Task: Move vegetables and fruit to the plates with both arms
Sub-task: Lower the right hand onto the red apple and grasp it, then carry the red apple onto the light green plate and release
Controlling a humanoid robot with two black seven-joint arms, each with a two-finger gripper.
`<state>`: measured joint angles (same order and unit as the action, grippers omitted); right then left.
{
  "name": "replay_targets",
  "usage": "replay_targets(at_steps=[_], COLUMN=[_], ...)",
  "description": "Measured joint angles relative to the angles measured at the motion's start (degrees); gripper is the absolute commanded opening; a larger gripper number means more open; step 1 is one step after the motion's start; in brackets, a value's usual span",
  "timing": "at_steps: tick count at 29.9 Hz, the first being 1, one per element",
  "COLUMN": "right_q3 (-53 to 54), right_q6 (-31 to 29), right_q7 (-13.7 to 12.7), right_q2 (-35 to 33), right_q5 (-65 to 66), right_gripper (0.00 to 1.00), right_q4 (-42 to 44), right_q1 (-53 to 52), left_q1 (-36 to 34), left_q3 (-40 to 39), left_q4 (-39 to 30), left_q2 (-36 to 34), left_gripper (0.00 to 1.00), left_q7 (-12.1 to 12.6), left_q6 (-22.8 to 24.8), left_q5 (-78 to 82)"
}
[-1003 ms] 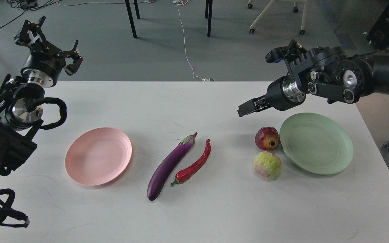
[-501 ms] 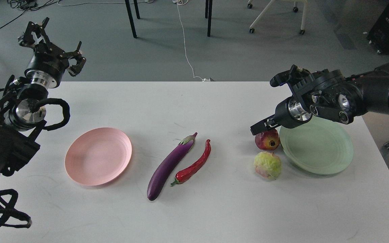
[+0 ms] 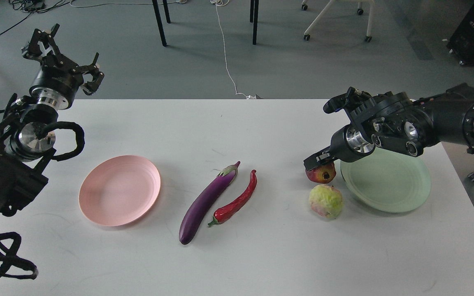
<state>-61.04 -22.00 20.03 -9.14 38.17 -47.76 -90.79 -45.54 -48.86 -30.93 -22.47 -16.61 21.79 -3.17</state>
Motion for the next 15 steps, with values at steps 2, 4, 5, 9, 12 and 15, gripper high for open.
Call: replay_targets(at_steps=[2,4,5,9,12,15], right_q3=[0.03,-0.23,-0.50,-3.24,-4.59,-5.90], right_q6=[0.02,0.02,0.02,0.34,1.81,3.46], right_q7=[-0.09,-0.27,-0.33,-0.48,-0.93,-1.89], right_q2=[-1.29,-3.18,-4.06,-8.07,-10.03,-11.19], right_q5=[0.00,0.54,1.13,6.17,8.23,8.75], right_gripper=[0.38,0.39,0.40,0.49,0.50,0.66], right_q4=[-0.04,-0.04,-0.04,0.13,0.38,1.17], right_q1=[-1.55,-2.53,-2.70,-1.85,0.91,3.33], left_q1=[0.00,-0.01,-0.01,-0.16,-0.16,-0.16], left_q3=[0.00,0.00,0.00,0.00,0.00,0.00], left_q4=[0.00,0.00,0.00,-0.02,-0.19,-0.28], left_q2=[-0.10,-0.19,-0.21,-0.30,-0.30,-0.09], left_gripper=[0.98,0.98,0.98,0.98,0.98,0.98], left_q7=[0.00,0.00,0.00,0.13,0.17,0.17], left_q6=[-0.05,-0.07,-0.07,-0.08,-0.08,-0.14], left_q5=[0.00,0.00,0.00,0.00,0.00,0.00])
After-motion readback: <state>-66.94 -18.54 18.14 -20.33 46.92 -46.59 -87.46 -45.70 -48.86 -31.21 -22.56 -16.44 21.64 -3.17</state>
